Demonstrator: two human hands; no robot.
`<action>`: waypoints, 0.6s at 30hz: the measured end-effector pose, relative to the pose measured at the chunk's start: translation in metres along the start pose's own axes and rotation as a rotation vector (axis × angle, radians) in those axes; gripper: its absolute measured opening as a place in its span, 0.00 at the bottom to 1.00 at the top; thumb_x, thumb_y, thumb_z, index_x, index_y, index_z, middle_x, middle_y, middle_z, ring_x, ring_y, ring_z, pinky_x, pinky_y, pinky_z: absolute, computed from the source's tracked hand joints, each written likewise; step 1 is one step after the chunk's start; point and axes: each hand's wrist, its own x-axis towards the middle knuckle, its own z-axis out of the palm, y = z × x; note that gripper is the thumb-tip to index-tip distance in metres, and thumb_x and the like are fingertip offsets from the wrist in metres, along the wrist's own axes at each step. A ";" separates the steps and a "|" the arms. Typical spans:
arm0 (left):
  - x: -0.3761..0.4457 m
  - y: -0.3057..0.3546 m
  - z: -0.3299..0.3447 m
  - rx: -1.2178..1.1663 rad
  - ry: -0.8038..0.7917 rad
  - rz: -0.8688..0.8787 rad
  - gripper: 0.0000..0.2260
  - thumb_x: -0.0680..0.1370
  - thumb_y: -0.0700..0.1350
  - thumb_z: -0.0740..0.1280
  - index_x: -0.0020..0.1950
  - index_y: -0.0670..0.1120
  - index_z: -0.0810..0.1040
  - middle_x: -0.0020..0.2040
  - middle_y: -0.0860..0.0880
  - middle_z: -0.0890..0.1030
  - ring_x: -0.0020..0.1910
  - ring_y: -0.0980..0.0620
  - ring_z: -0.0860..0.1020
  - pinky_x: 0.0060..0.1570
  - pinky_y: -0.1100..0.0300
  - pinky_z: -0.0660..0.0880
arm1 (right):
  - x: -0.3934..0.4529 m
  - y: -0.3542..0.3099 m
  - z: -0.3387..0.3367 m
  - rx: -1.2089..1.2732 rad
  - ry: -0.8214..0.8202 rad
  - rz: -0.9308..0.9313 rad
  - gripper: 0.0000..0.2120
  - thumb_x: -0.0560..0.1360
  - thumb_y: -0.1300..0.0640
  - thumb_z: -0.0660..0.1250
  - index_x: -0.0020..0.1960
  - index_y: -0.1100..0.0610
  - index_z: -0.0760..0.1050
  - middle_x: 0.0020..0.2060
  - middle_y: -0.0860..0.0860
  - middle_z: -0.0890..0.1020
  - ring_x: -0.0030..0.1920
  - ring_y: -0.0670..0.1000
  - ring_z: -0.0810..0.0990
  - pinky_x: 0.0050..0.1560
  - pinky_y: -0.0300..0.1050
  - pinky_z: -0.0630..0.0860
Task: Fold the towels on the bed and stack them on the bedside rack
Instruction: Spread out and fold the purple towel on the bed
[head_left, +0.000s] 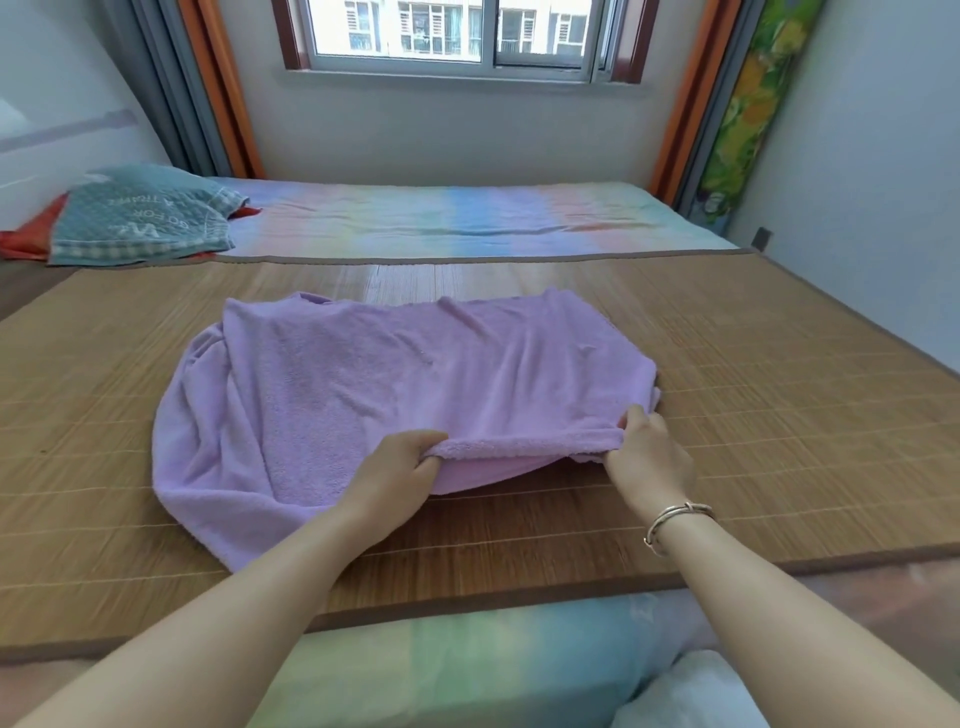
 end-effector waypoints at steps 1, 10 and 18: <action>-0.001 0.000 0.001 0.016 0.009 -0.007 0.10 0.70 0.45 0.53 0.30 0.55 0.67 0.26 0.53 0.64 0.28 0.53 0.62 0.33 0.56 0.60 | 0.003 0.004 -0.002 0.000 0.005 0.020 0.11 0.73 0.61 0.60 0.55 0.57 0.69 0.54 0.57 0.76 0.48 0.62 0.79 0.41 0.48 0.70; -0.005 -0.015 -0.007 0.221 -0.133 -0.223 0.11 0.75 0.42 0.56 0.32 0.48 0.66 0.29 0.53 0.67 0.31 0.51 0.67 0.37 0.56 0.64 | 0.010 0.025 -0.028 0.632 0.313 0.048 0.08 0.78 0.63 0.56 0.47 0.60 0.74 0.40 0.55 0.79 0.44 0.60 0.77 0.40 0.45 0.63; -0.012 -0.006 0.008 0.259 -0.584 -0.396 0.15 0.67 0.49 0.62 0.53 0.53 0.76 0.52 0.55 0.78 0.51 0.55 0.76 0.50 0.63 0.72 | -0.023 0.033 -0.020 -0.176 0.047 -0.291 0.06 0.72 0.55 0.62 0.40 0.56 0.74 0.44 0.58 0.82 0.44 0.60 0.81 0.37 0.46 0.68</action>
